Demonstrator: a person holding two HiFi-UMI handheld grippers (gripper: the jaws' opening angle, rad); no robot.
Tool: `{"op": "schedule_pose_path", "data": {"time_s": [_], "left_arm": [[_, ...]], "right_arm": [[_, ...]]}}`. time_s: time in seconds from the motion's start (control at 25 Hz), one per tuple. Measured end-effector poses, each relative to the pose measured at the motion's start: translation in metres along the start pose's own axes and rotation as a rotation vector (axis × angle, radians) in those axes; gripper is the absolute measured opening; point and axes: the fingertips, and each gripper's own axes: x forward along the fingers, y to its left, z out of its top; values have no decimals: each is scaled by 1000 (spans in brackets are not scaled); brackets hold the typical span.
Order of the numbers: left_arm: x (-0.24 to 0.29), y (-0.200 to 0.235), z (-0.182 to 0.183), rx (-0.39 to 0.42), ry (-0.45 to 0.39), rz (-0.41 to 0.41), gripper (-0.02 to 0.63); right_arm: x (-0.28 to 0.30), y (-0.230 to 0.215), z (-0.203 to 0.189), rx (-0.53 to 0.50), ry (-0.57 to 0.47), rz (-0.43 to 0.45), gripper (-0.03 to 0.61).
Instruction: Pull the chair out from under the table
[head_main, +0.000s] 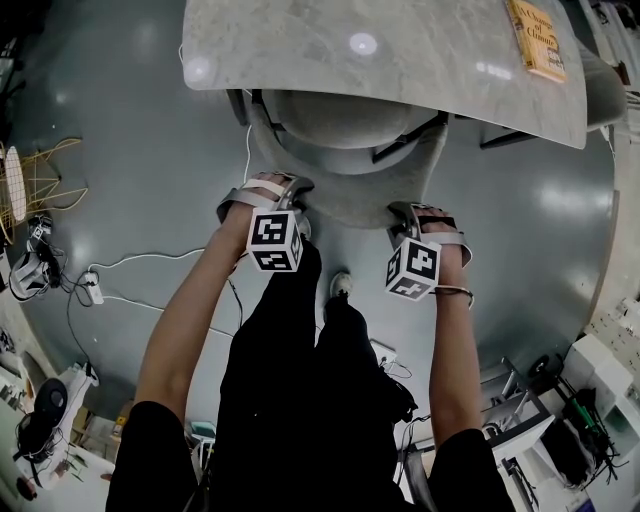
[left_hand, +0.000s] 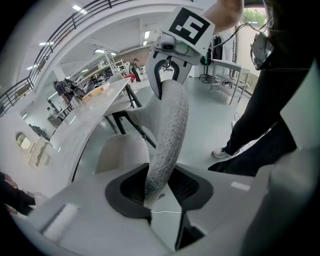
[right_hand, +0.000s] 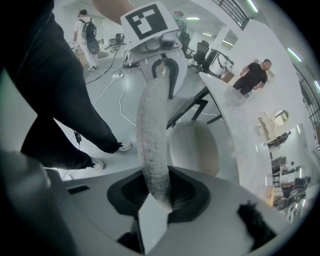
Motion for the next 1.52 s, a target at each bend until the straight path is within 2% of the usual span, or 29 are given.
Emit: {"op": "schedule_pose_path", "data": {"time_s": [0.48,1.52], "left_arm": [[-1,-16,2,-14,11,-3,121],[-4,-81,19,-11,38,-27,117]], "right_arm": [[-2,15,-2,-6,6,5,98],[-16,76,-13,-12,-6,24,98]]}}
